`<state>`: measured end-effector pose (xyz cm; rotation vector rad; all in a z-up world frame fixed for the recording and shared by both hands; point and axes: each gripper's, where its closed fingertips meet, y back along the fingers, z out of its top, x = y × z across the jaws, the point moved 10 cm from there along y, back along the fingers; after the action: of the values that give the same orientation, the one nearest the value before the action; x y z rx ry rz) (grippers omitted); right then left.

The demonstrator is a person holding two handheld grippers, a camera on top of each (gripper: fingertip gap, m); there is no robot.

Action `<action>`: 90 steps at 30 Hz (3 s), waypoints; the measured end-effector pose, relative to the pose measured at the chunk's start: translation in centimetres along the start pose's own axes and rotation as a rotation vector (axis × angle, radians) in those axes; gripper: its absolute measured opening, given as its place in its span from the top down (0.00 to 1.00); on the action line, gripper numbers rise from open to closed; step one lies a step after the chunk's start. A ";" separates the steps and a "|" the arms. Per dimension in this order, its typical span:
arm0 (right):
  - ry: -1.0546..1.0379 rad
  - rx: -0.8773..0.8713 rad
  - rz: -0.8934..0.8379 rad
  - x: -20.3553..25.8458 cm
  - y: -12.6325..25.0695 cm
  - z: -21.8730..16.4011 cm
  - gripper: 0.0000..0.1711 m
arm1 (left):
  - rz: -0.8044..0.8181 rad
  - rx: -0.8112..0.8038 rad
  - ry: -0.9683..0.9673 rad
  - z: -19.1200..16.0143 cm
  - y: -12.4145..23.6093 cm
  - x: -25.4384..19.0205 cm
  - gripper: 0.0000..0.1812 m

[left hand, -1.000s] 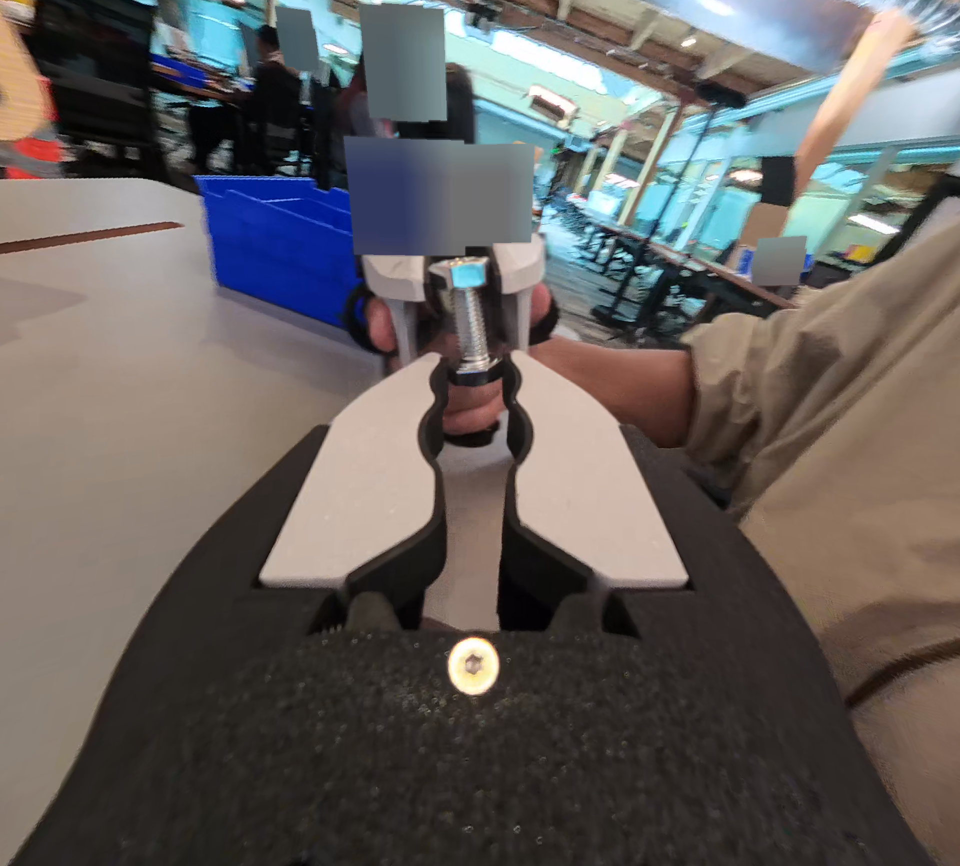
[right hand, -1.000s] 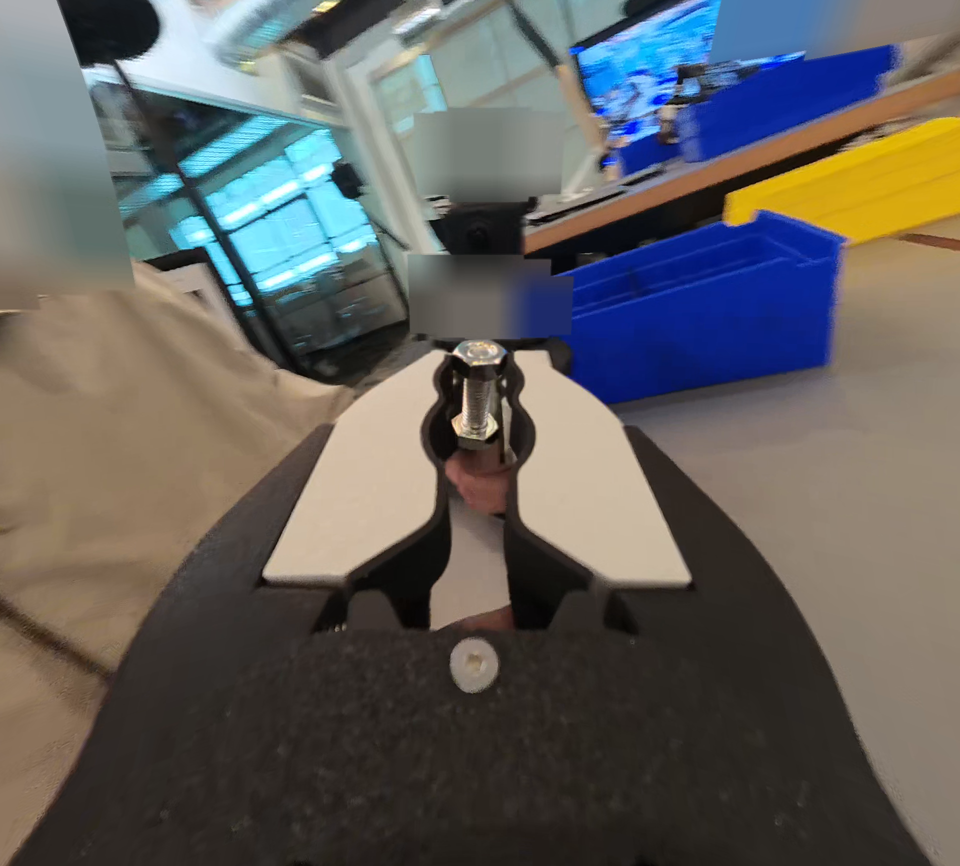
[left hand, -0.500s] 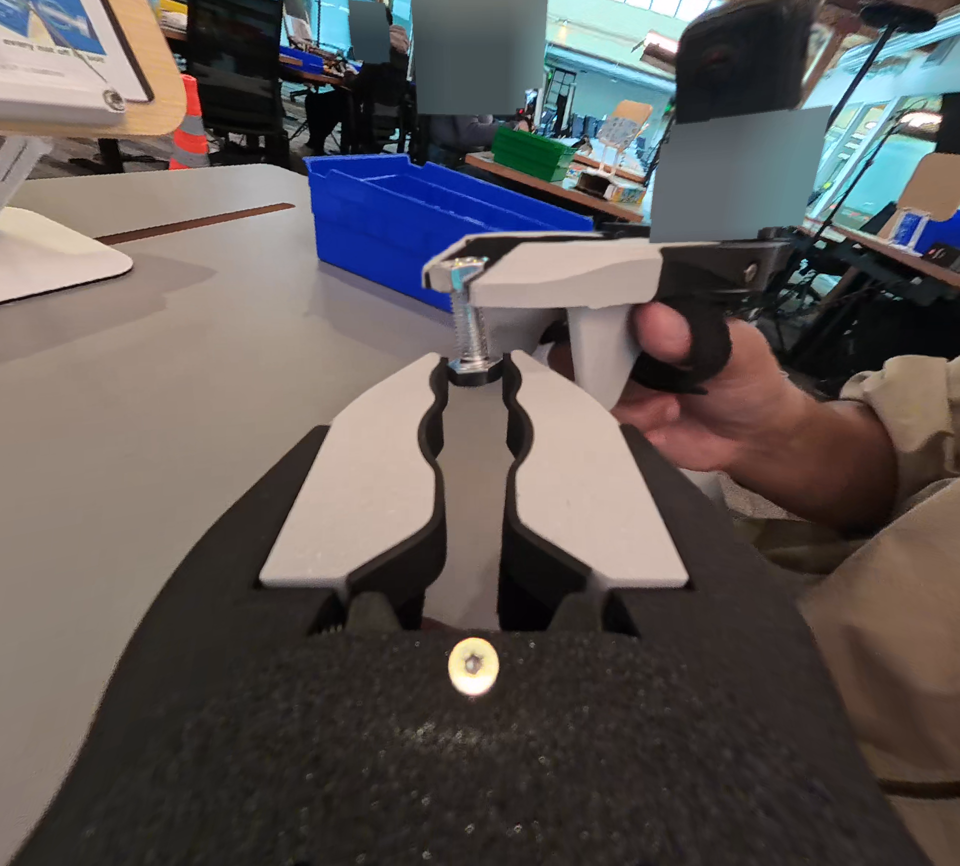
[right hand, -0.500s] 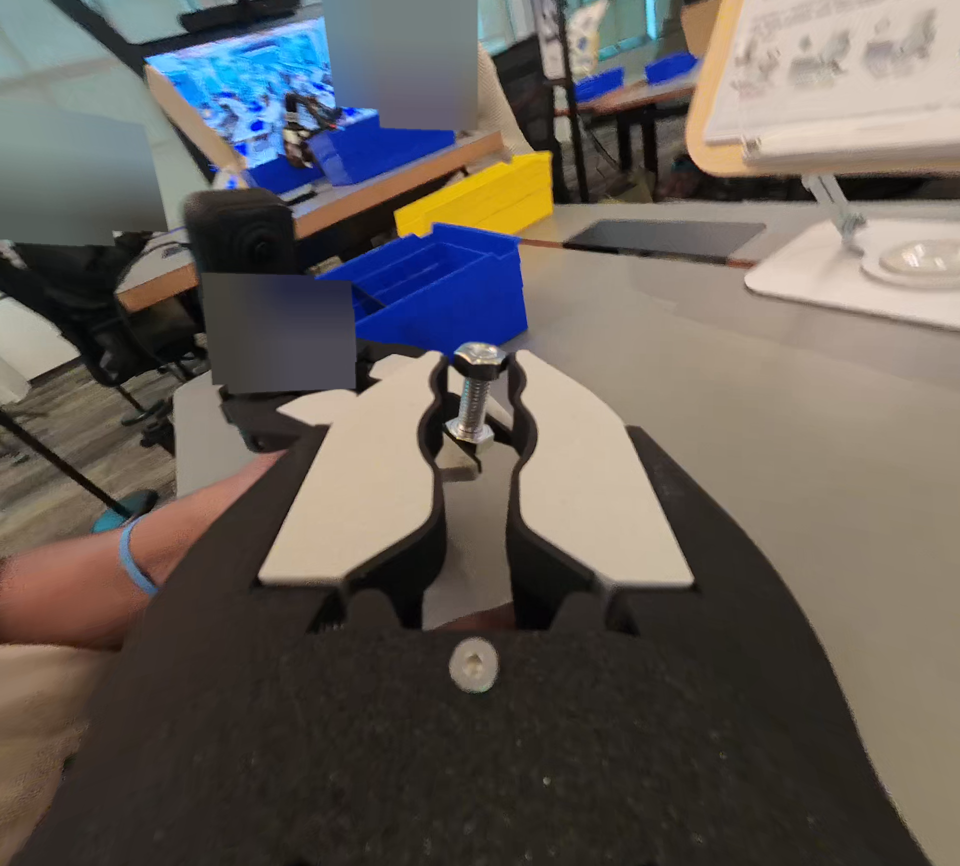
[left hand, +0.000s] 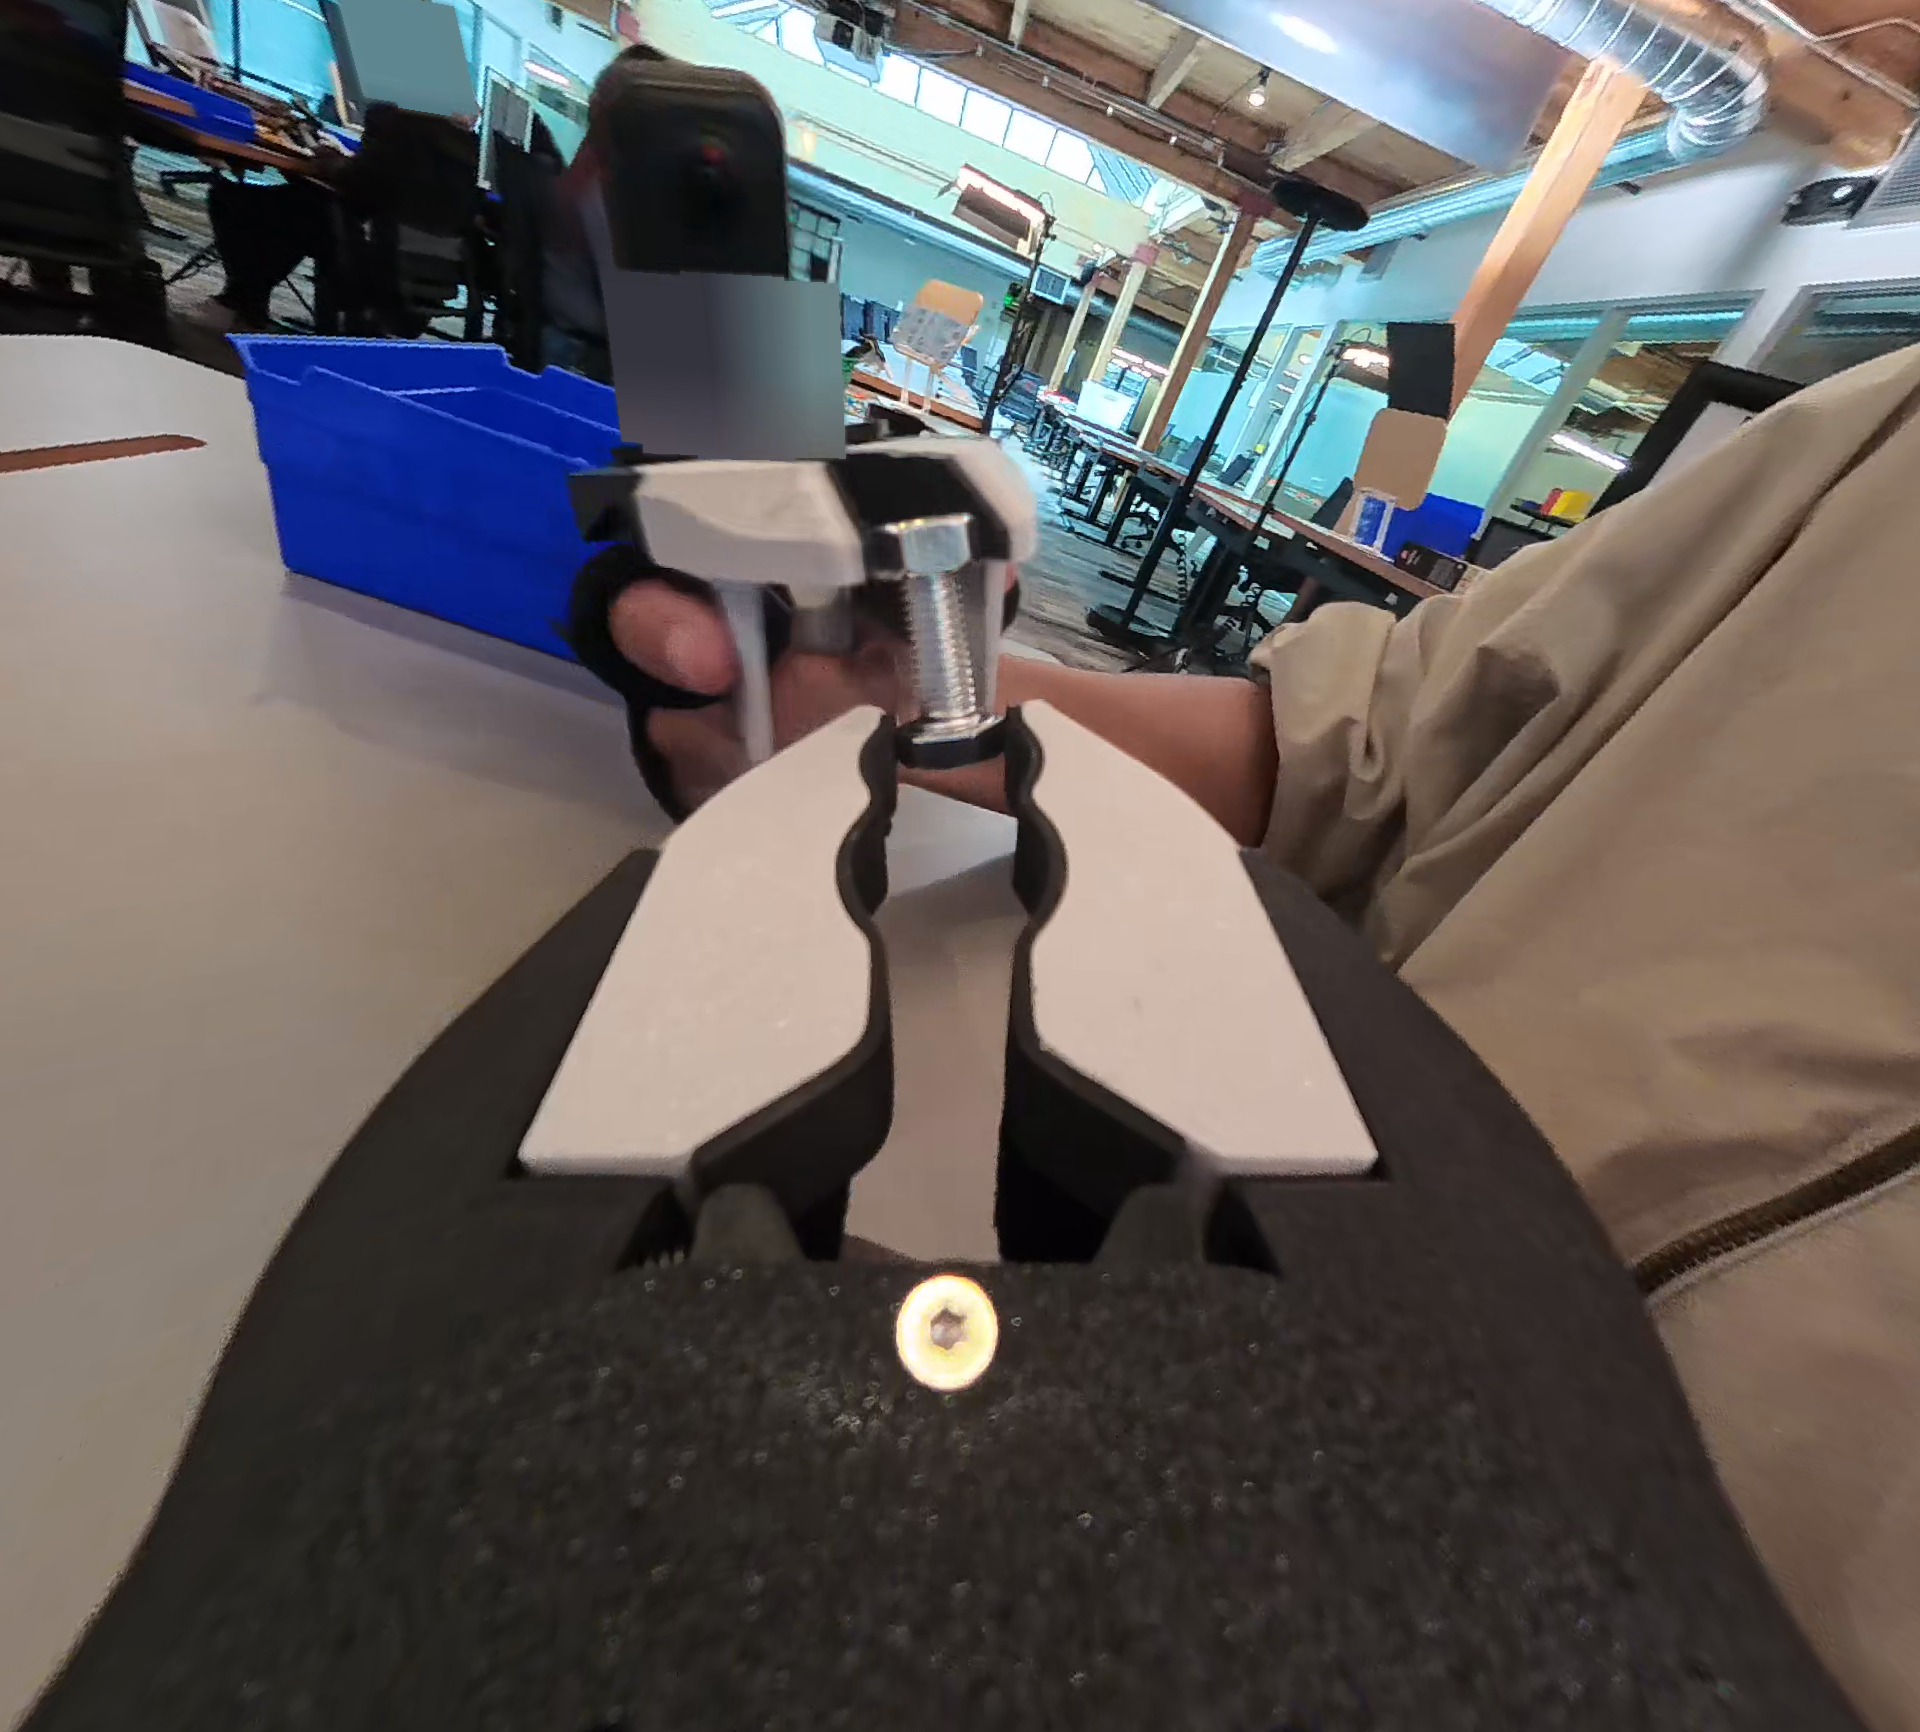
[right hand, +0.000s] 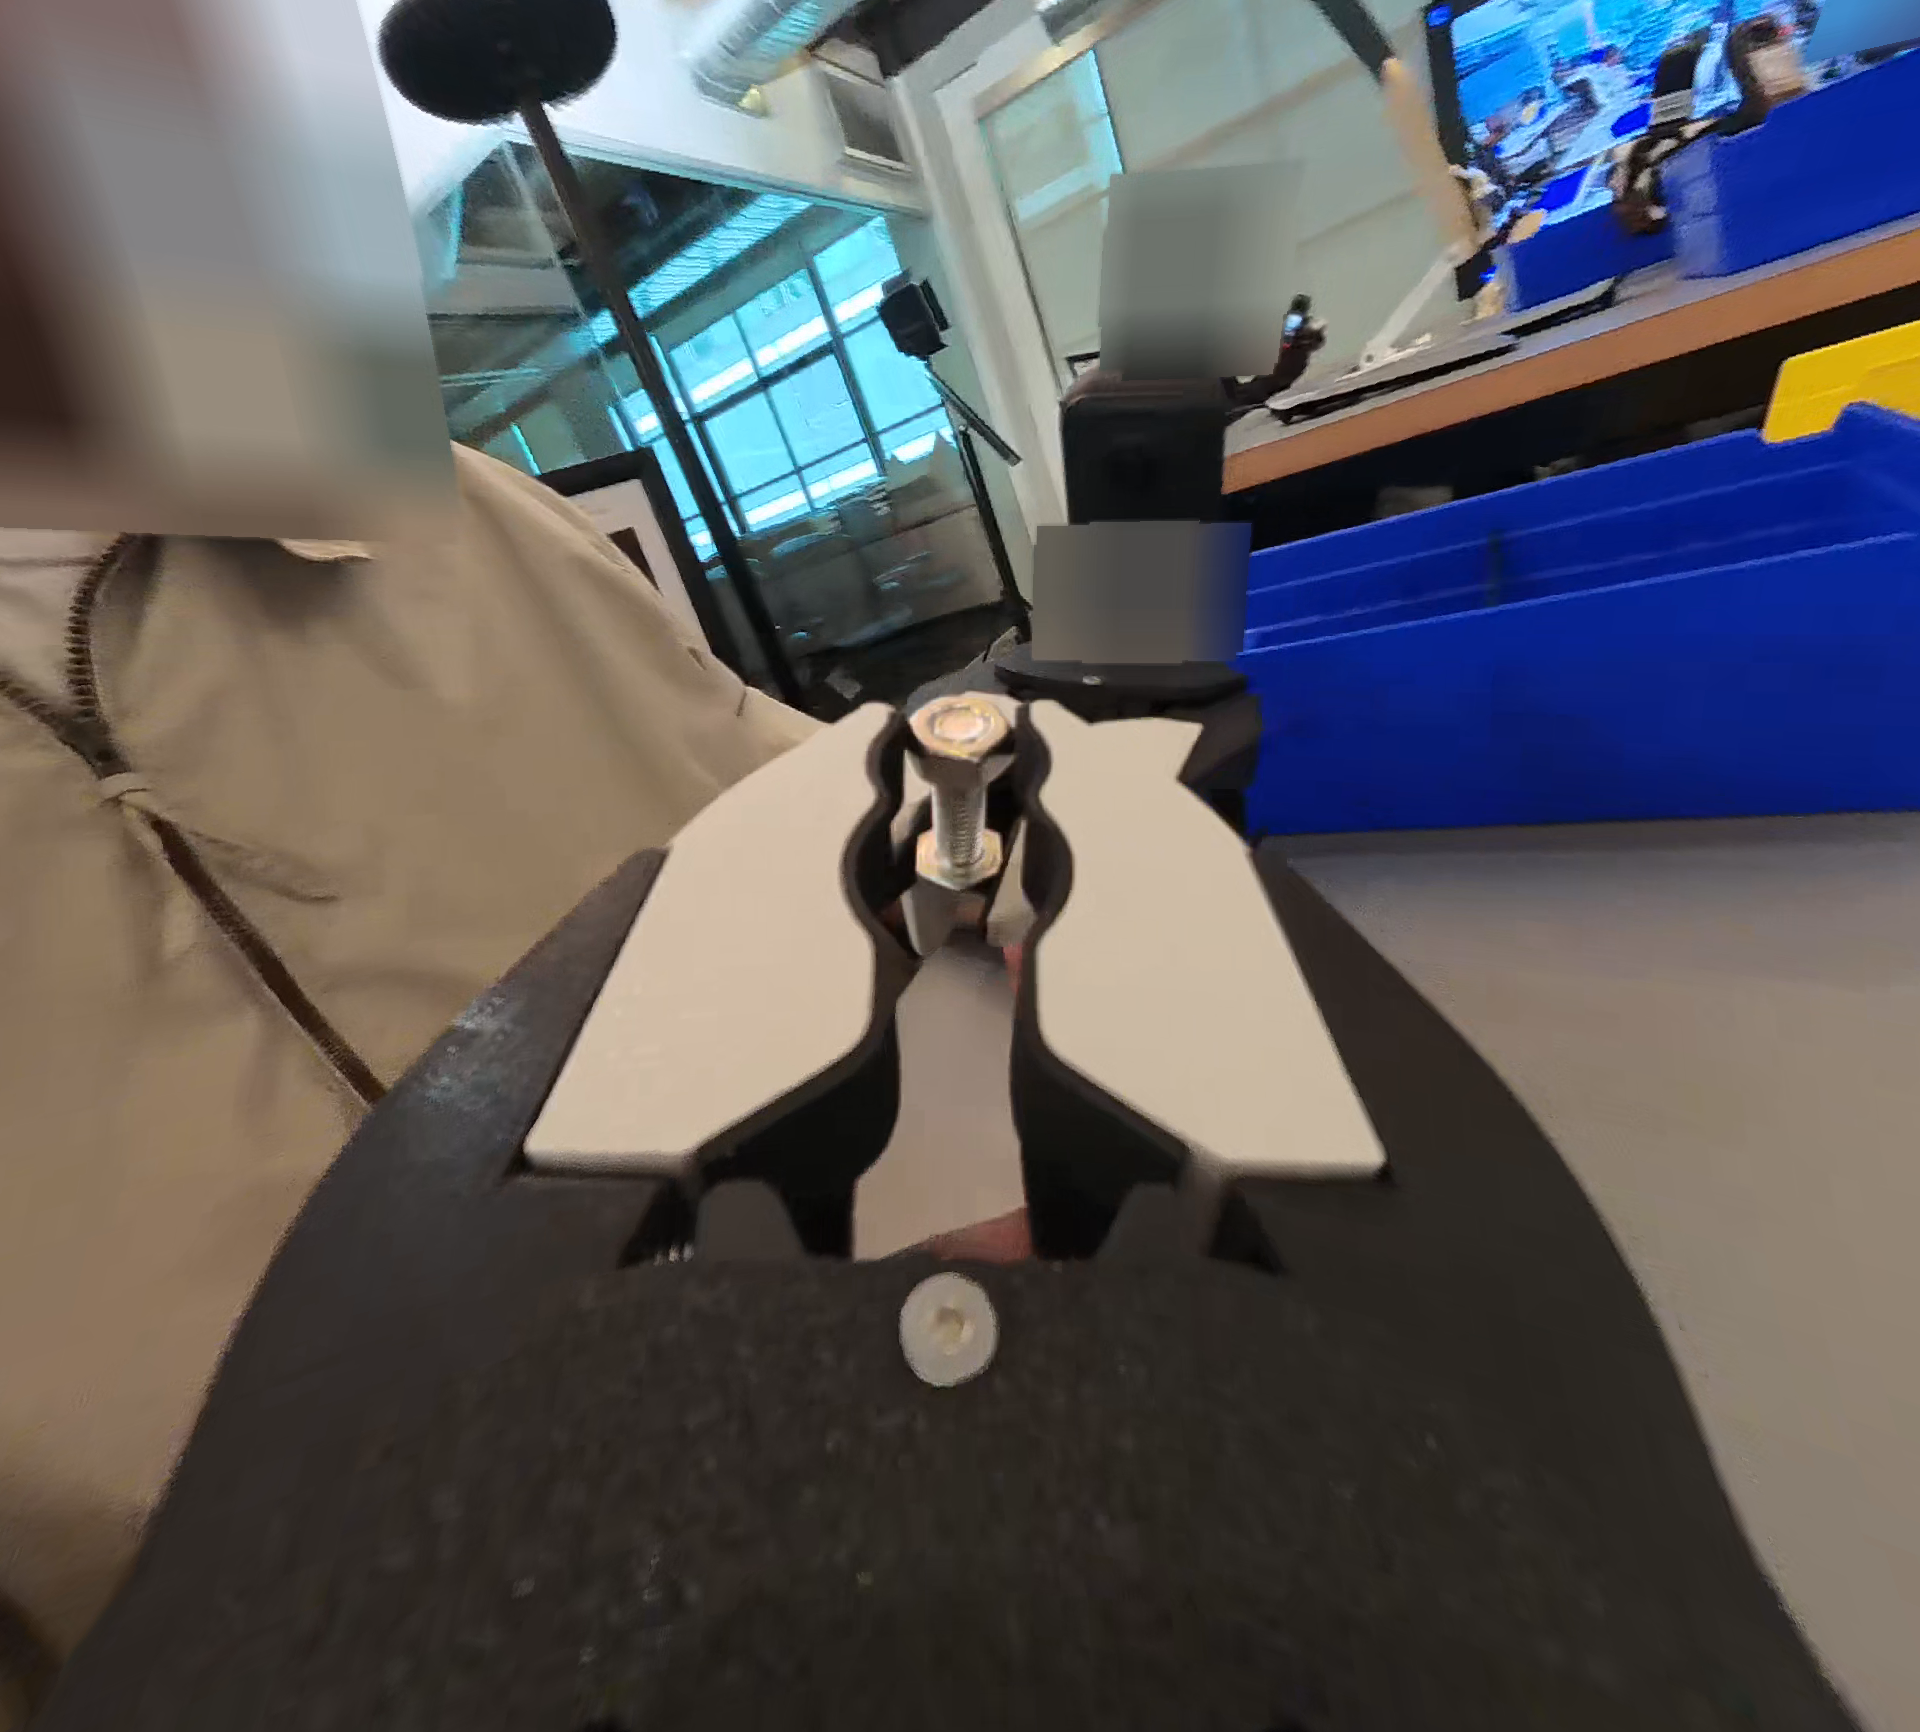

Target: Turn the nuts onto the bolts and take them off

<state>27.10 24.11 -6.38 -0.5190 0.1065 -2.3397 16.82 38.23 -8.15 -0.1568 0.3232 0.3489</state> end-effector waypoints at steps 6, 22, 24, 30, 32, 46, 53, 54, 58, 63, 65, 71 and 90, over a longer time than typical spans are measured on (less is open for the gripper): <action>0.011 -0.049 -0.229 0.2 -0.6 -0.2 0.89 | 0.129 -0.003 -0.041 0.2 0.6 0.6 0.89; 0.179 -0.097 -0.983 4.3 -3.8 -1.5 0.89 | 0.291 0.041 -0.155 0.0 0.3 0.6 0.89; 0.218 -0.092 -0.853 4.0 -3.0 -1.2 0.80 | 0.223 0.010 -0.111 0.1 0.4 0.5 0.89; 0.232 0.000 -0.393 2.8 -1.0 -0.1 0.66 | 0.064 0.000 -0.068 0.1 0.1 -0.2 0.89; 0.170 0.036 -0.274 2.2 -0.8 -0.2 0.68 | 0.024 0.008 -0.066 0.0 -0.2 -0.5 0.89; 0.178 -0.090 -0.776 2.4 -2.5 -1.8 0.89 | 0.294 0.061 -0.148 -0.3 0.1 0.7 0.89; 0.220 -0.088 -0.974 4.1 -3.6 -2.0 0.87 | 0.285 0.060 -0.159 -0.4 -0.2 0.4 0.89; 0.252 -0.084 -0.933 4.3 -3.3 -1.8 0.83 | 0.268 0.049 -0.147 -0.3 -0.2 0.4 0.89; 0.256 -0.105 -0.626 4.5 -0.9 -0.5 0.74 | 0.184 0.032 -0.117 -0.2 0.0 0.1 0.89; 0.049 -0.037 -0.229 2.6 1.2 0.1 0.73 | 0.039 0.009 -0.042 -0.2 -0.3 -0.2 0.89; 0.022 0.017 -0.155 2.0 0.9 -0.3 0.75 | 0.004 0.016 -0.039 -0.2 -0.4 -0.4 0.89; 0.048 -0.013 -0.197 1.3 -0.3 -0.9 0.90 | 0.079 0.011 -0.065 -0.1 -0.2 -0.1 0.89; 0.098 -0.141 -0.842 4.6 -2.3 -2.2 0.81 | 0.248 0.077 -0.152 -0.5 -0.3 0.3 0.89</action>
<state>21.69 22.55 -6.38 -0.5931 0.1133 -3.1988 17.05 37.93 -8.63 -0.0139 0.2048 0.5897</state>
